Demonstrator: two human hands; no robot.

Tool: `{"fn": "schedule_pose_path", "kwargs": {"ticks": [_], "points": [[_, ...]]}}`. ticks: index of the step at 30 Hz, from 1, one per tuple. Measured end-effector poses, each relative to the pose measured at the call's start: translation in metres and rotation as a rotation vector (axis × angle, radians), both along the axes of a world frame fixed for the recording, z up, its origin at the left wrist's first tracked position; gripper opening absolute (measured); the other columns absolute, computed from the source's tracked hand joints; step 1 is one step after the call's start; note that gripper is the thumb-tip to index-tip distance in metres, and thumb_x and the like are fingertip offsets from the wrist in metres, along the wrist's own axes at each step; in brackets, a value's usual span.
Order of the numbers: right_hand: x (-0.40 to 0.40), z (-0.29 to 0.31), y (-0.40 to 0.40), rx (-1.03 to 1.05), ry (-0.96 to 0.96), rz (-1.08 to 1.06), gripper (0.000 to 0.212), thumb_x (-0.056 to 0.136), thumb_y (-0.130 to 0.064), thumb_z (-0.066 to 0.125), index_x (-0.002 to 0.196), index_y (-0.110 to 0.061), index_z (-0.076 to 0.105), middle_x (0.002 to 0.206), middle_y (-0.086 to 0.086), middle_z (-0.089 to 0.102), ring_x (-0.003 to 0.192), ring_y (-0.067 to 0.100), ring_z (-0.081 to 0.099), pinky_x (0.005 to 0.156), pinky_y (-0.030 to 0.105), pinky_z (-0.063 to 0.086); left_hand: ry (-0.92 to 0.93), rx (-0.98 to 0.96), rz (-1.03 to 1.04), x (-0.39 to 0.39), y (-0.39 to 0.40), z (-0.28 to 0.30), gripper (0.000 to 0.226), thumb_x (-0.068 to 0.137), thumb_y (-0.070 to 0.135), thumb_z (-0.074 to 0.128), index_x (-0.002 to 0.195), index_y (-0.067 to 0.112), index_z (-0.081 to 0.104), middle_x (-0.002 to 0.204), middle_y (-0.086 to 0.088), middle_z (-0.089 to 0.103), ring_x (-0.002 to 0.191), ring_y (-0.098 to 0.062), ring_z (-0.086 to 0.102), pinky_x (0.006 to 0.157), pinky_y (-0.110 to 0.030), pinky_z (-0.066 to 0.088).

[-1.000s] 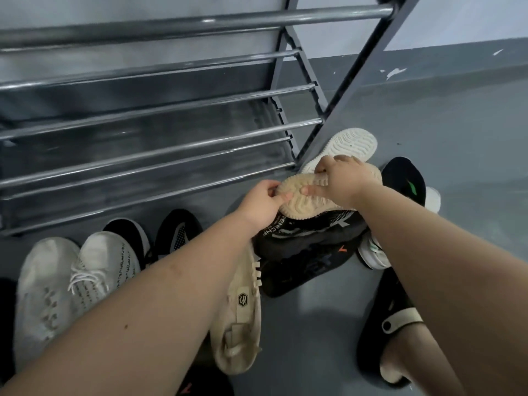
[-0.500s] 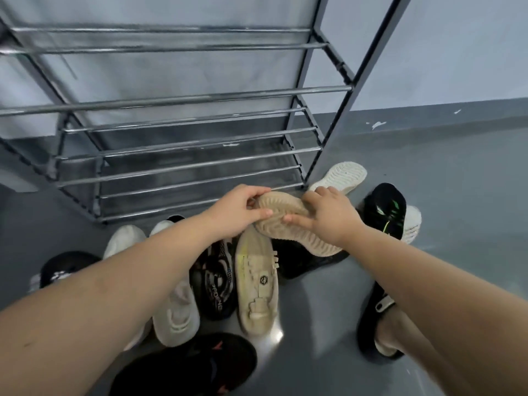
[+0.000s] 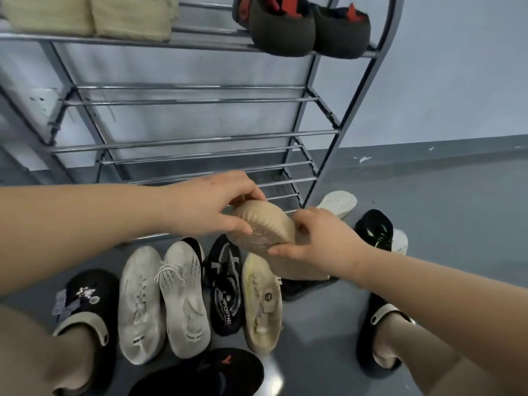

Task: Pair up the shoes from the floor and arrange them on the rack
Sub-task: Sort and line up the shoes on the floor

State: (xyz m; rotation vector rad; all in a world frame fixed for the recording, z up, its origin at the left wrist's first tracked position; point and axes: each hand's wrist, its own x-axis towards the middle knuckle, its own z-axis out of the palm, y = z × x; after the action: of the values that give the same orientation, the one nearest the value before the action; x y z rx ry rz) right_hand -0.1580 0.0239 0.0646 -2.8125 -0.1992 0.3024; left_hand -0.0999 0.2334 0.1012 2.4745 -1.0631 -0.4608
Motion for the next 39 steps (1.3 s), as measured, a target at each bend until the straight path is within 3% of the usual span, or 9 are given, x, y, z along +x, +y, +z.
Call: {"fn": "schedule_pose_path", "kwargs": {"ticks": [5,11,15,20,24,28,33,36,39], "points": [[0.009,0.012,0.011,-0.020,0.190,-0.059,0.053,0.073,-0.057,0.069,0.104,-0.017,0.055,0.102,0.002,0.057,0.094,0.021,0.054,0.081,0.032,0.045,-0.015,-0.027,-0.016,0.003,-0.002,0.005,0.044,0.079,0.036,0.070,0.119,0.031,0.053,0.107,0.017,0.047,0.099,0.001,0.046,0.092,-0.017,0.037],[0.025,0.034,-0.004,0.374,0.429,-0.315,0.063,0.075,-0.033,0.078,0.131,-0.025,0.051,0.118,-0.003,0.060,0.100,0.014,0.061,0.085,0.026,0.047,-0.156,0.003,-0.012,0.017,-0.002,0.015,0.046,0.082,0.035,0.067,0.124,0.028,0.050,0.114,0.016,0.042,0.106,-0.003,0.044,0.092,-0.022,0.035],[0.033,0.036,0.004,0.923,0.640,-0.650,0.047,0.086,-0.050,0.056,0.116,-0.014,0.056,0.113,0.007,0.061,0.090,0.023,0.065,0.089,0.045,0.053,-0.266,-0.004,0.074,0.029,0.002,0.017,0.044,0.083,0.036,0.065,0.124,0.029,0.050,0.123,0.012,0.045,0.114,-0.007,0.046,0.087,-0.021,0.032],[0.038,0.032,0.016,1.408,0.812,-0.836,0.077,0.085,-0.070,0.039,0.120,-0.003,0.051,0.112,0.019,0.062,0.091,0.030,0.066,0.073,0.042,0.058,-0.349,-0.176,0.104,0.020,-0.014,0.007,0.044,0.081,0.029,0.069,0.122,0.026,0.054,0.116,0.010,0.048,0.110,-0.009,0.047,0.088,-0.023,0.036],[0.036,0.029,0.017,1.526,0.637,-0.967,0.037,0.091,-0.046,0.054,0.095,-0.009,0.060,0.088,0.014,0.062,0.079,0.026,0.063,0.059,0.036,0.059,-0.347,-0.245,-0.012,0.005,-0.034,-0.007,0.046,0.075,0.019,0.072,0.120,0.021,0.059,0.113,0.004,0.051,0.106,-0.013,0.048,0.089,-0.027,0.040],[0.036,0.026,0.010,1.512,0.594,-0.955,0.030,0.093,-0.035,0.056,0.104,-0.008,0.059,0.091,0.014,0.062,0.079,0.024,0.063,0.050,0.031,0.059,-0.171,-0.292,0.103,0.007,-0.042,-0.010,0.069,0.075,0.025,0.075,0.136,0.027,0.044,0.131,0.006,0.037,0.125,-0.010,0.034,0.100,-0.013,0.020],[0.032,0.019,0.003,1.465,0.556,-0.889,0.018,0.093,-0.025,0.058,0.103,-0.011,0.061,0.095,0.009,0.065,0.086,0.022,0.064,0.067,0.035,0.058,0.468,-0.378,0.431,0.019,-0.045,-0.010,0.122,0.053,0.064,0.076,0.150,0.028,0.013,0.151,0.004,0.029,0.135,-0.014,0.036,0.112,-0.028,0.027],[0.027,0.011,0.001,1.421,0.555,-0.827,0.021,0.092,-0.021,0.060,0.110,-0.012,0.062,0.099,0.009,0.066,0.089,0.023,0.064,0.076,0.037,0.055,0.881,-0.564,0.575,0.025,-0.048,-0.023,0.089,0.072,0.058,0.068,0.141,0.010,0.039,0.124,-0.004,0.063,0.111,-0.020,0.060,0.105,-0.043,0.043],[0.020,0.007,-0.001,1.397,0.574,-0.736,0.022,0.091,-0.018,0.060,0.113,-0.015,0.061,0.101,0.007,0.067,0.086,0.020,0.065,0.072,0.034,0.055,1.063,-0.448,0.622,0.027,-0.043,-0.032,0.044,0.091,0.046,0.051,0.116,0.011,0.062,0.111,-0.008,0.066,0.096,-0.022,0.061,0.095,-0.041,0.048]]}}
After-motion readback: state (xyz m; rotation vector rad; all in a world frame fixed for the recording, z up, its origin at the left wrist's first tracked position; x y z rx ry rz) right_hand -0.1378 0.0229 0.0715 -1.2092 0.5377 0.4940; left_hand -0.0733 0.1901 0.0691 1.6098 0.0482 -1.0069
